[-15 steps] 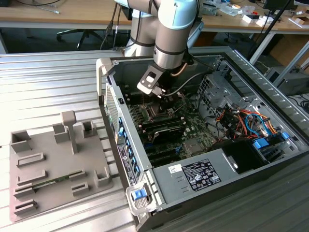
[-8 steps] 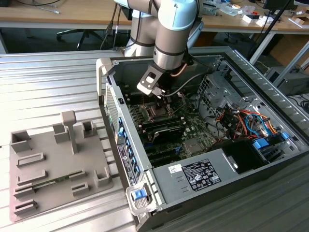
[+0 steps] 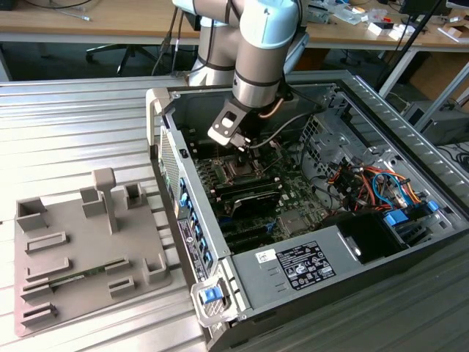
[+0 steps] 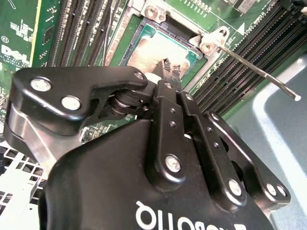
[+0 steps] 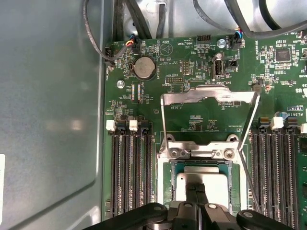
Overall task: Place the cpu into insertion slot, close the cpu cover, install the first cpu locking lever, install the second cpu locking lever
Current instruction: 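Place the cpu into insertion slot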
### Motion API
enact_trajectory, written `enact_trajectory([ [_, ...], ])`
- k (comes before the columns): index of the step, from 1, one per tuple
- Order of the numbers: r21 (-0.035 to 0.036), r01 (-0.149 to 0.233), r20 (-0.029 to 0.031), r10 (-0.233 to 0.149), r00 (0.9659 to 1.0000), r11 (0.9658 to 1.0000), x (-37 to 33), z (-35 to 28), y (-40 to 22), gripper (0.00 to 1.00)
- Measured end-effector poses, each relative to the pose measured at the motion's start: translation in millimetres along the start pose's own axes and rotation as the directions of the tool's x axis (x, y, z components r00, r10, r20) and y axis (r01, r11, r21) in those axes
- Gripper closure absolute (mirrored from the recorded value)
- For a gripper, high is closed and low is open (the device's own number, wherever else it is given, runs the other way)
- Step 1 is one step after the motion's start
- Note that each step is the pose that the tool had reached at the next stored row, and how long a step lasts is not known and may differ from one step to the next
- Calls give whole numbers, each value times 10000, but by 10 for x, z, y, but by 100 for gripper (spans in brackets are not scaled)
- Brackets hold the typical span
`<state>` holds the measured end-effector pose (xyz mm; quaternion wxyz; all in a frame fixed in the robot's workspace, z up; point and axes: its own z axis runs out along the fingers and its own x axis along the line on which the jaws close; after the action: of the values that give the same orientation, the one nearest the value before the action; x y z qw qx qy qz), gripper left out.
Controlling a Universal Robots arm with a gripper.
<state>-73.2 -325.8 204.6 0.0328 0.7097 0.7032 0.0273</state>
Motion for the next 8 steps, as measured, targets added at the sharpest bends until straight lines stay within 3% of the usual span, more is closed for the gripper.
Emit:
enact_trajectory([
  [6, -2, 0, -2, 0, 10000, 10000, 1, 18, -1, 89],
  [7, -3, 0, -6, 0, 10000, 10000, 1, 9, 0, 89],
  [8, -14, -2, -19, 2, 10000, 10000, 3, -44, 6, 89],
])
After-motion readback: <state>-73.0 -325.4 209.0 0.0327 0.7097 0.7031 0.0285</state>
